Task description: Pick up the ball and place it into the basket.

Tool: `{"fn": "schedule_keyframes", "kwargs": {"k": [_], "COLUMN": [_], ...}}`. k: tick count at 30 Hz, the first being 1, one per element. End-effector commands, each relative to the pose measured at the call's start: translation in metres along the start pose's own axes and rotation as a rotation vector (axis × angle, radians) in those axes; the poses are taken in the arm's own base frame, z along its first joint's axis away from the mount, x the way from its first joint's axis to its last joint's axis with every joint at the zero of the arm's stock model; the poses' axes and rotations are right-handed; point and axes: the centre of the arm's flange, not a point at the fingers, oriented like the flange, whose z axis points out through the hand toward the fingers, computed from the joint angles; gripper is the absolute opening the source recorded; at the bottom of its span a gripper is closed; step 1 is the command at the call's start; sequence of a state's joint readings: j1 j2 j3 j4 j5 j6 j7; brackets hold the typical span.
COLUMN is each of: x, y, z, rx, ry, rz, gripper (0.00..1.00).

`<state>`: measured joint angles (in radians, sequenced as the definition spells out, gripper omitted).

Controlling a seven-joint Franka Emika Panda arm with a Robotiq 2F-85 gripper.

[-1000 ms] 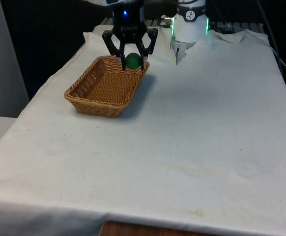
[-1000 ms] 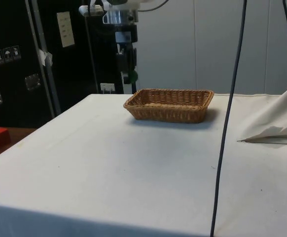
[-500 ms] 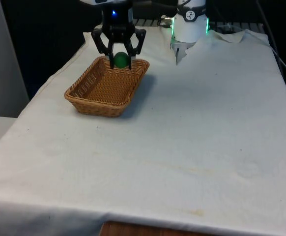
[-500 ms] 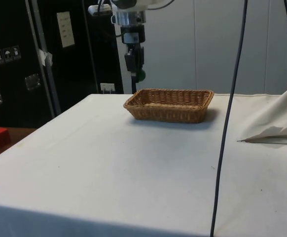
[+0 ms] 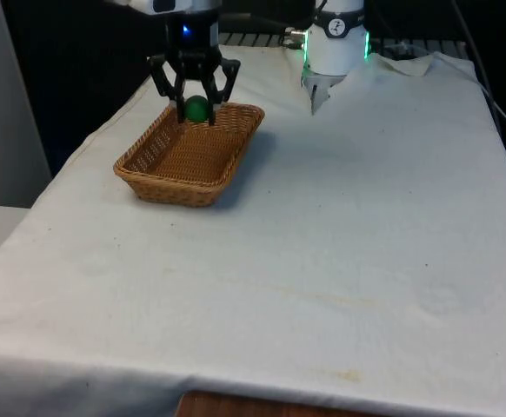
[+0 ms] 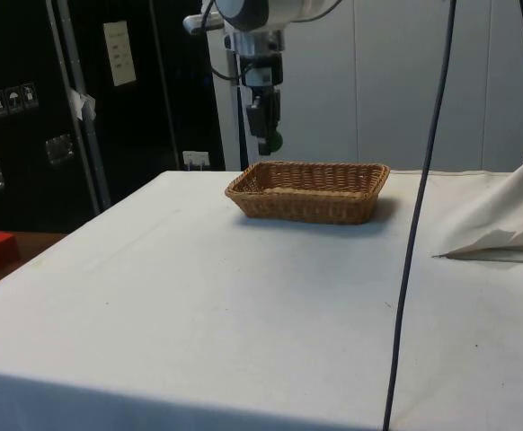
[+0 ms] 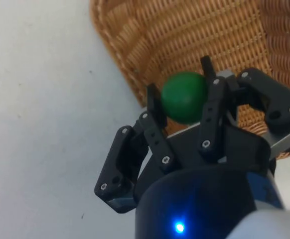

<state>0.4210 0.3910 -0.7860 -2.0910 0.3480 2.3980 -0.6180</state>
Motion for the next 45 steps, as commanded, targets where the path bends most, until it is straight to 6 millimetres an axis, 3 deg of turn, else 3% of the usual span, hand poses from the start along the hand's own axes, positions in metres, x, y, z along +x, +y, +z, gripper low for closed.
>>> {"fn": "schedule_keyframes", "kwargs": {"k": [1,18,34,42,43,45], "x": [-0.004,-0.041,-0.058,-0.059,-0.059,-0.059], "y": [0.003,0.011,0.011,0.013,0.012,0.013], "z": [0.003,0.049,0.091,0.096,0.096,0.096], "rx": [-0.009,-0.042,-0.041,-0.046,-0.045,-0.045], "ry": [0.009,0.022,0.019,0.007,0.006,0.004], "rz": [0.002,0.052,0.125,0.132,0.132,0.132], "gripper": [0.0,0.0,0.0,0.0,0.02,0.14]}}
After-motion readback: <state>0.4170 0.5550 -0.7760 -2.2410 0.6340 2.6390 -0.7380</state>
